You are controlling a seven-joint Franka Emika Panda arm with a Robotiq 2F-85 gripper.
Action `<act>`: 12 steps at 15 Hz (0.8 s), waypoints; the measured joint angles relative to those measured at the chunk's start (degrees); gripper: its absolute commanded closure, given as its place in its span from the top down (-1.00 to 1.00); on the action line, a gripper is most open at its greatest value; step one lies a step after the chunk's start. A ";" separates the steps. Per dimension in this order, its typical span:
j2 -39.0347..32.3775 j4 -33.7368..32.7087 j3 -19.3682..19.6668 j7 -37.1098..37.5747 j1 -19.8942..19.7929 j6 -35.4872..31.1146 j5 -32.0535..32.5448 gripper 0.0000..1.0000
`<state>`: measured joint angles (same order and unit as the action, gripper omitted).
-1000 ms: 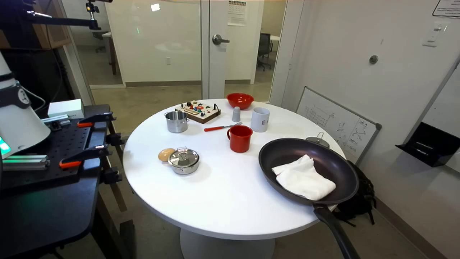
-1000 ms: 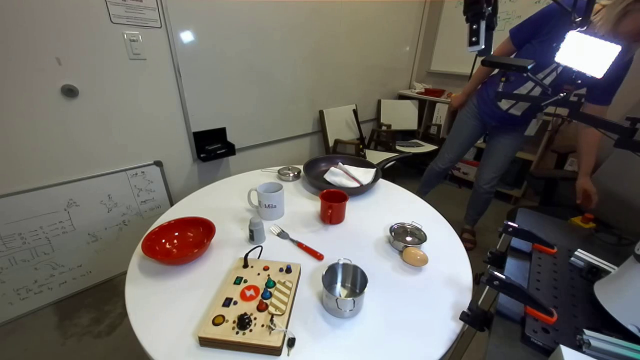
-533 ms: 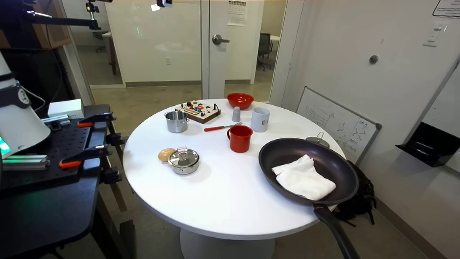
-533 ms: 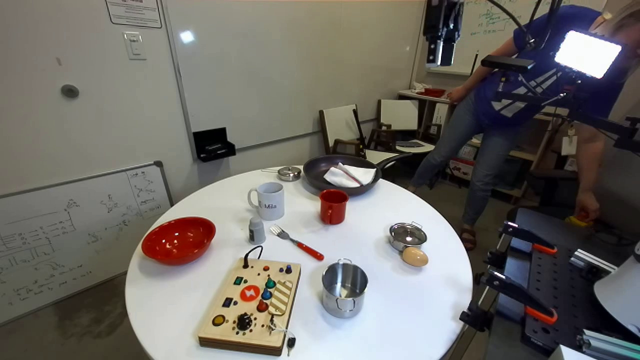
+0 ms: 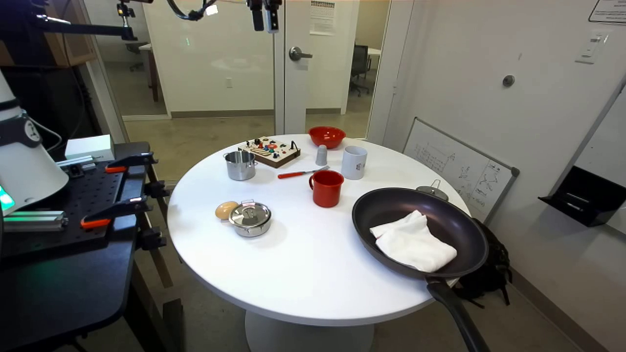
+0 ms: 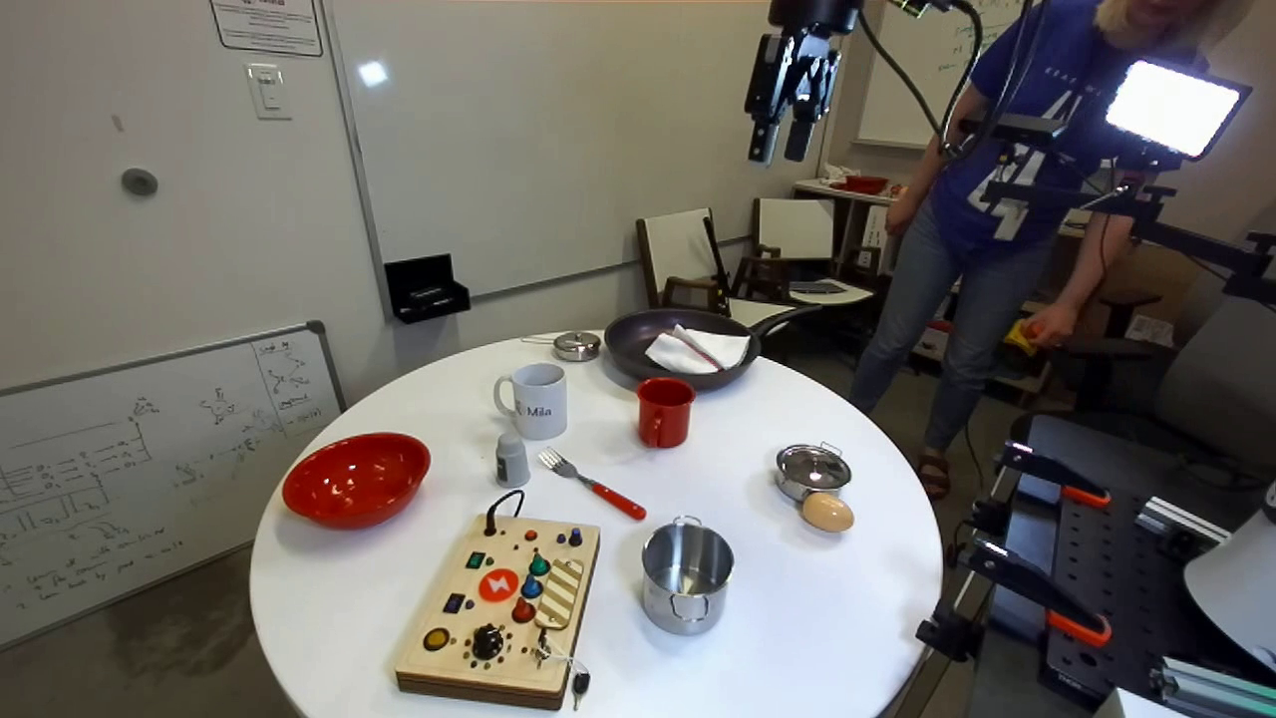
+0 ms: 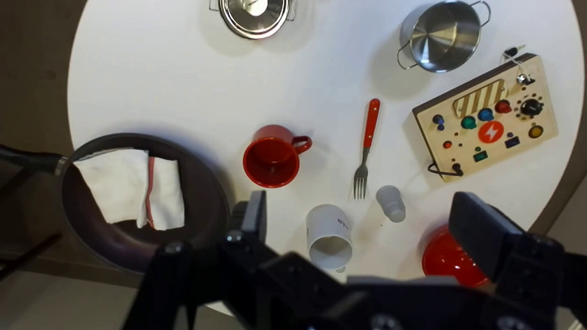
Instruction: Move the red cup slightly to the left
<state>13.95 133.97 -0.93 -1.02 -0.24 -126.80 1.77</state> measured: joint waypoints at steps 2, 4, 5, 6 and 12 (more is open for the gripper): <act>-2.87 -0.57 0.22 0.00 -0.01 -2.55 -0.38 1.00; -6.01 -1.63 0.51 -0.22 -0.01 -3.92 -1.58 1.00; -7.77 -2.48 0.65 -0.34 -0.01 -4.05 -2.27 1.00; -9.72 -3.49 0.76 -0.36 -0.02 -4.09 -2.79 1.00; -24.16 -12.86 0.99 -0.63 -0.73 -4.05 -4.79 1.00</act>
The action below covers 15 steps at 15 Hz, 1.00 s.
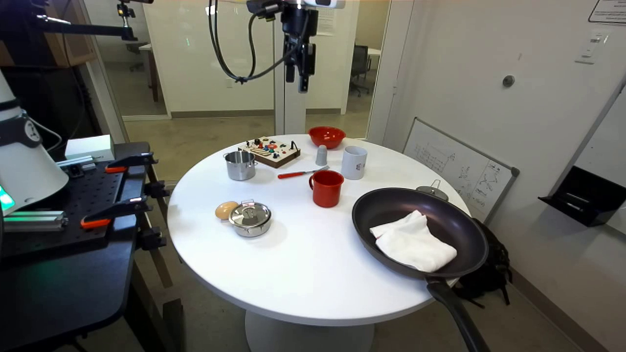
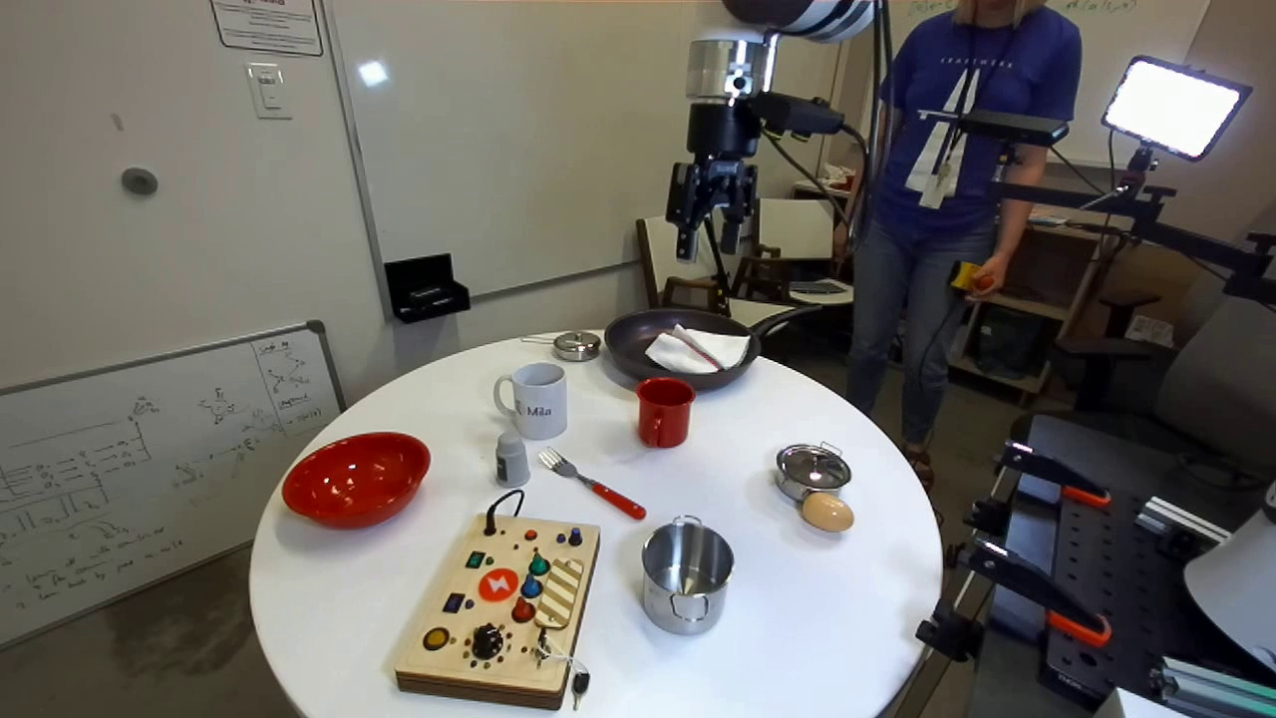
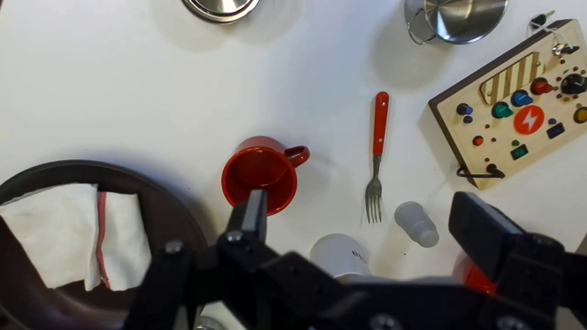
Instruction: Move the red cup slightly to the left
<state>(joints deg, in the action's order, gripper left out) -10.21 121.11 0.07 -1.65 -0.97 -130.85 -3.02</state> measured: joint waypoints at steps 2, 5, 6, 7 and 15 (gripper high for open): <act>-5.26 -4.33 0.03 0.00 -0.62 1.19 -0.29 1.00; -10.72 -8.96 0.05 0.00 -1.26 2.66 -0.25 1.00; -10.72 -8.49 0.04 0.00 -1.18 1.14 0.00 1.00; -10.25 -7.61 -0.01 0.00 -0.93 -1.57 0.33 1.00; -12.92 -7.81 -0.08 0.42 0.06 -3.92 0.63 1.00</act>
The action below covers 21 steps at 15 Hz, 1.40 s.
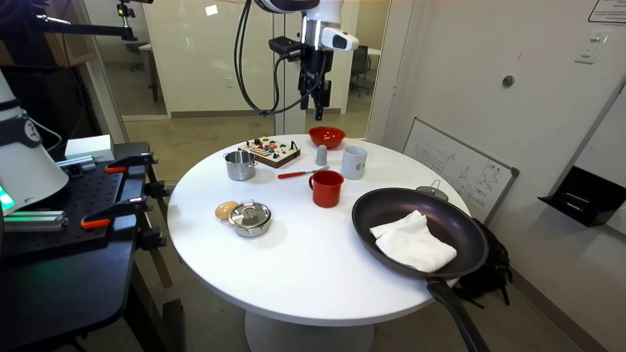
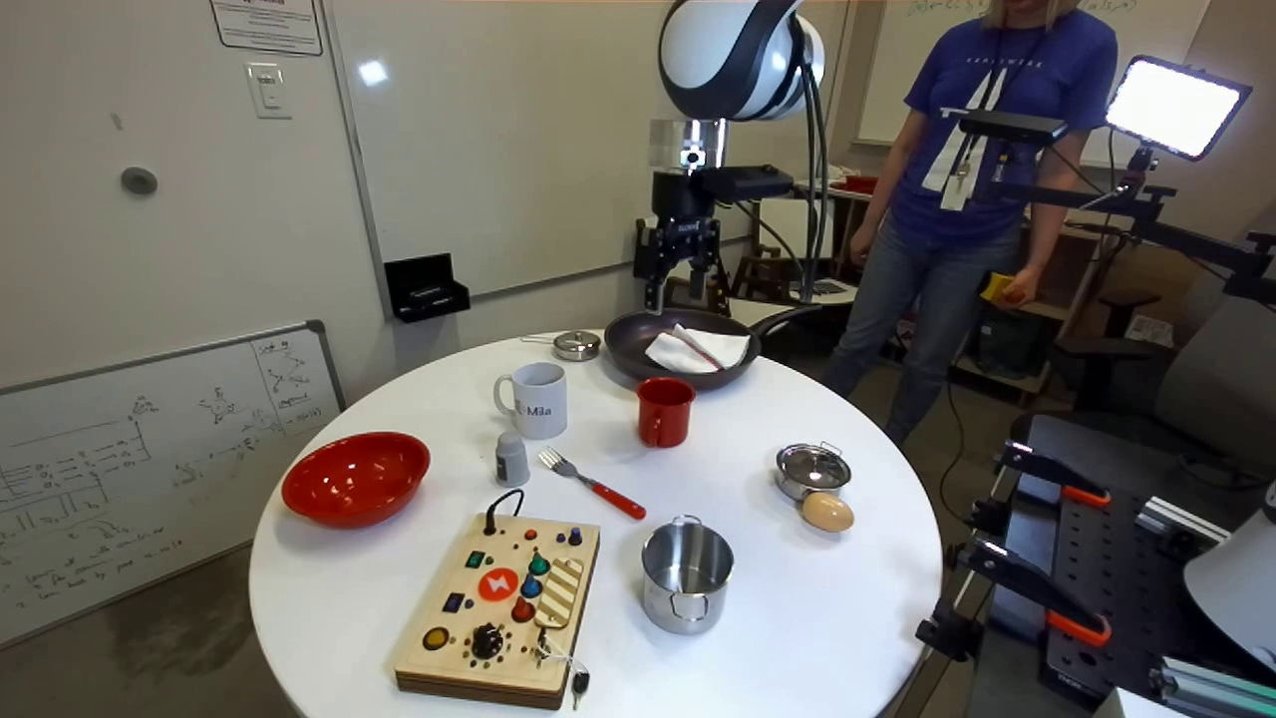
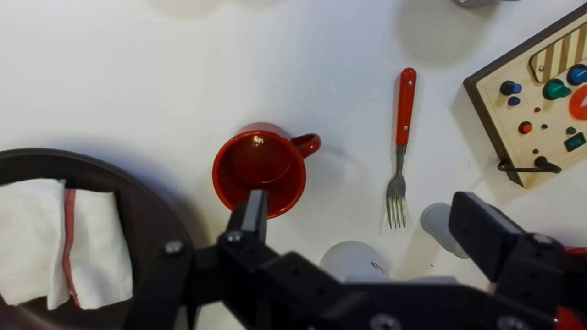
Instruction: Move the red cup slightly to the left
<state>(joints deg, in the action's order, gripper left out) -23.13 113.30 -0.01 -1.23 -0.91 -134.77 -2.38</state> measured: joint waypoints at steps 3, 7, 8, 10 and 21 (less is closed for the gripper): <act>-2.86 -1.39 0.01 -0.09 -0.50 0.11 -0.31 1.00; -7.54 -4.42 -0.12 -0.38 -1.39 1.12 -0.65 1.00; -8.78 -5.34 -0.19 -0.42 -1.61 1.79 -0.66 1.00; -11.29 -7.50 -0.42 -0.57 -2.10 3.84 -0.90 1.00; -21.97 -19.36 -0.53 -1.36 -2.37 7.74 -0.76 1.00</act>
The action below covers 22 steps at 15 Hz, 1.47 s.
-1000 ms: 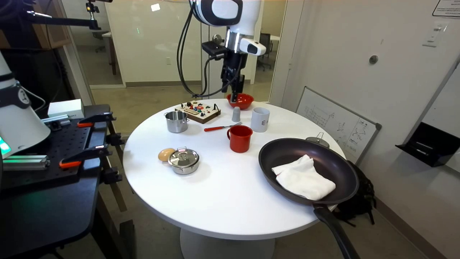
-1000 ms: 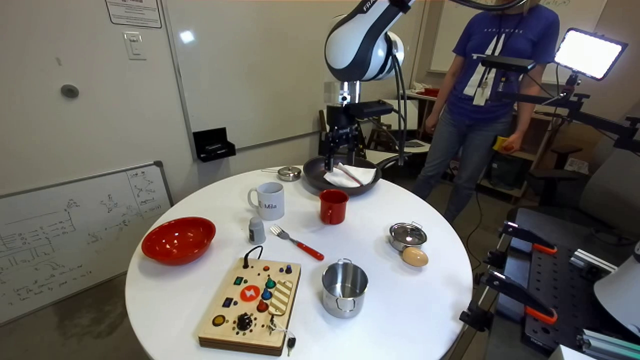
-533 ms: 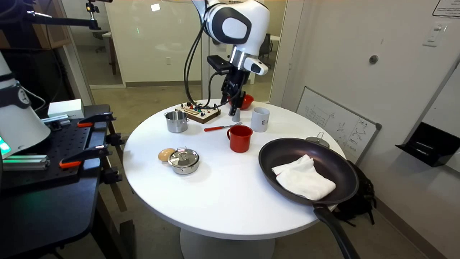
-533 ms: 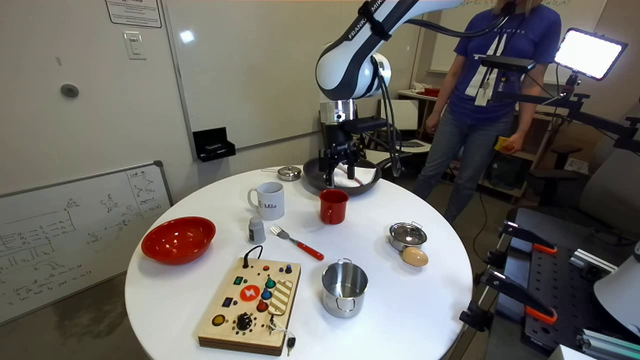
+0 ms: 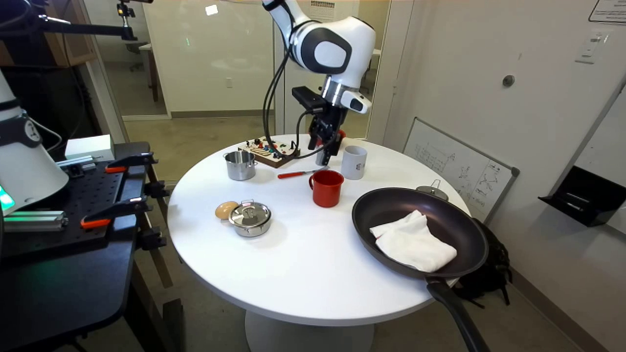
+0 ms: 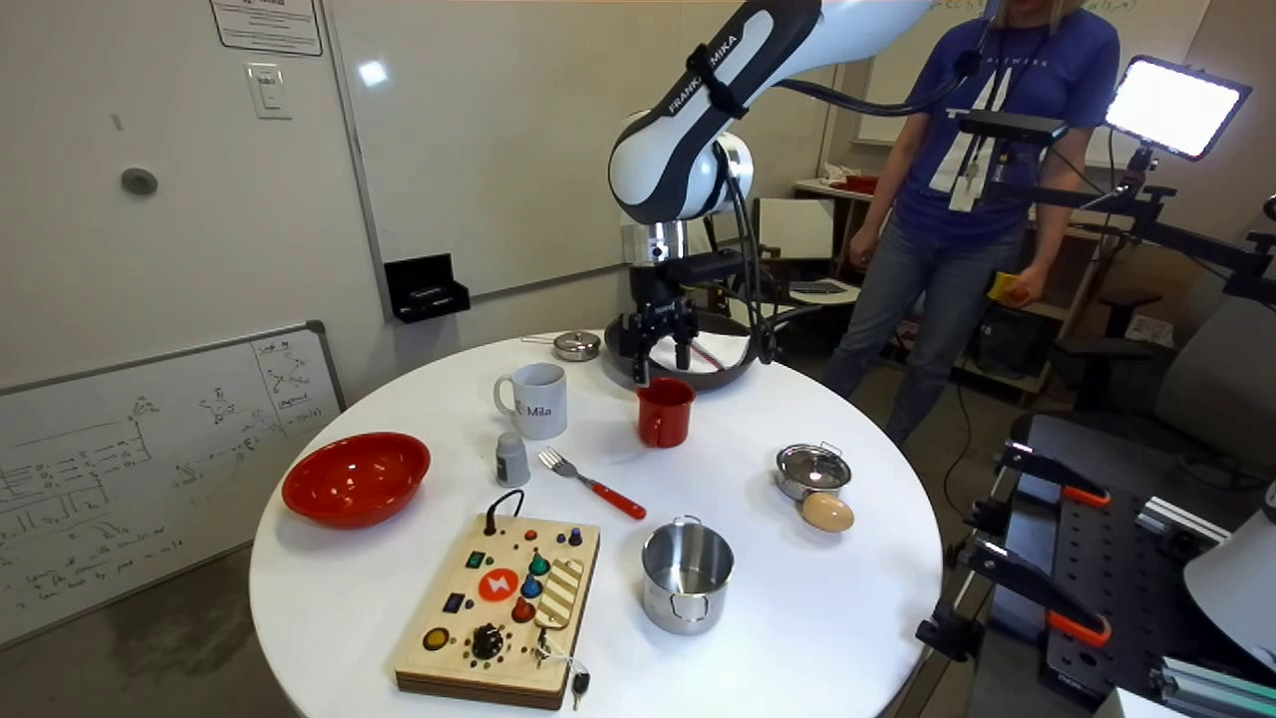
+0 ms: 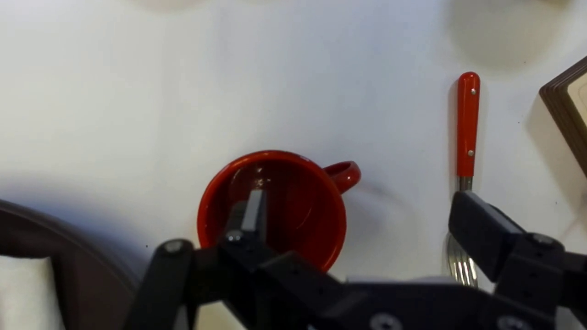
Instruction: Move the red cup slightly to the left
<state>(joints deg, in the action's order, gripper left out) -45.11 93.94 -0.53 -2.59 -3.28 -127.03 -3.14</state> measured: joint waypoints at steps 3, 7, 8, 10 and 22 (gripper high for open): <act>-0.74 -1.33 0.47 0.45 0.16 -0.07 0.30 1.00; -0.77 -1.51 0.60 0.47 0.26 -0.06 0.43 1.00; -0.85 -1.59 0.60 0.47 0.27 0.17 0.50 1.00; -1.48 -2.20 0.68 0.47 0.30 0.23 0.86 1.00; -4.14 -2.69 1.52 -0.10 2.17 -4.29 5.34 1.00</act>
<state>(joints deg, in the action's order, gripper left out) -49.25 91.25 0.98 -2.69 -1.11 -131.32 2.20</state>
